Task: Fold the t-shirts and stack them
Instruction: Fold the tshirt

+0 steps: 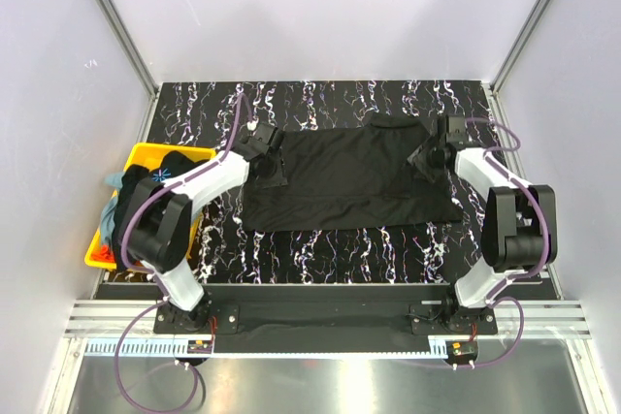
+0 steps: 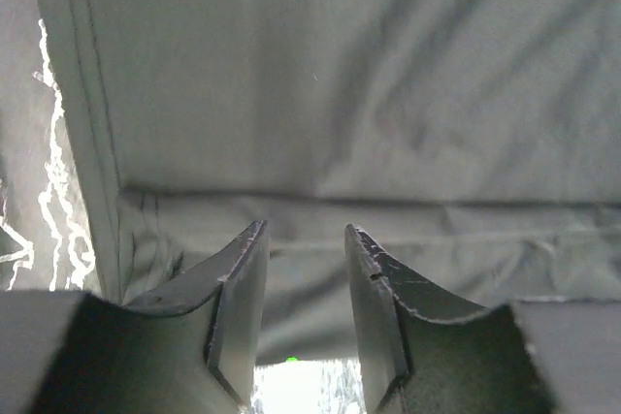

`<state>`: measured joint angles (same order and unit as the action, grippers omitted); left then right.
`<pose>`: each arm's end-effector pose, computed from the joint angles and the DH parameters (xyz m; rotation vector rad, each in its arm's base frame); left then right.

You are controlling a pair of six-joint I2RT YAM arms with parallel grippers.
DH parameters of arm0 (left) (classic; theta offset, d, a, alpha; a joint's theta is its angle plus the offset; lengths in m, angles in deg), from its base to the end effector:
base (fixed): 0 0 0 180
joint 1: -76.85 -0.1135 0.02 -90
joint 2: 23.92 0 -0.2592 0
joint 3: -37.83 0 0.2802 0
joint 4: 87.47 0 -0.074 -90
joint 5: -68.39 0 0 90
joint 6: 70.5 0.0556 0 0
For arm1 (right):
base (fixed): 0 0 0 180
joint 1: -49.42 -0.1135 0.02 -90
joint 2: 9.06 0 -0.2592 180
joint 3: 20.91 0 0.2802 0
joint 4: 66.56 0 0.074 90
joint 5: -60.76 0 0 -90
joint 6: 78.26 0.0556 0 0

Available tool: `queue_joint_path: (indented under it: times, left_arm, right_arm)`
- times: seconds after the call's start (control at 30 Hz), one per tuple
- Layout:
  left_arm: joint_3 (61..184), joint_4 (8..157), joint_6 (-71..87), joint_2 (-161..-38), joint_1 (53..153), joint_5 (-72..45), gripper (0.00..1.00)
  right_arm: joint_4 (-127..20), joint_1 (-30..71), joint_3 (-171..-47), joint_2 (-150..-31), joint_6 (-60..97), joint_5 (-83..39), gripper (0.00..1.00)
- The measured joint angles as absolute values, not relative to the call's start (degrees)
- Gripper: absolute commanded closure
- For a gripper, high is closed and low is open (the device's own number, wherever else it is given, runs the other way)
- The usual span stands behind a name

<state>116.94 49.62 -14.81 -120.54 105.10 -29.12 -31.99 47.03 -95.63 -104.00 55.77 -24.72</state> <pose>0.3389 -0.1739 0.1744 -0.1843 2.6200 -0.2127 0.3794 0.0202 0.1691 0.8854 2.4192 0.4156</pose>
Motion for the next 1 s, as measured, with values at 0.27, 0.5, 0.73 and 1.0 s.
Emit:
queue_joint_path:
  times: [0.27,0.5,0.73,1.0]
  left_arm:
    - [118.08,46.34,-14.00,-123.84,101.65,-30.43,0.51]
    - [116.68,44.92,-13.30,-123.89,101.80,-34.05,0.47]
    - [116.68,43.85,-13.30,-126.88,101.80,-36.79,0.53]
    - [116.70,43.06,-13.34,-127.99,101.91,-40.81,0.58]
  right_arm:
    - [-29.92,47.05,-87.12,-102.73,60.84,-23.63,0.50]
    - [-30.35,46.79,-84.59,-100.00,64.51,-23.67,0.50]
    - [-32.41,46.02,-84.57,-100.41,66.13,-23.80,0.50]
    - [-33.52,45.98,-84.54,-102.42,67.51,-24.18,0.58]
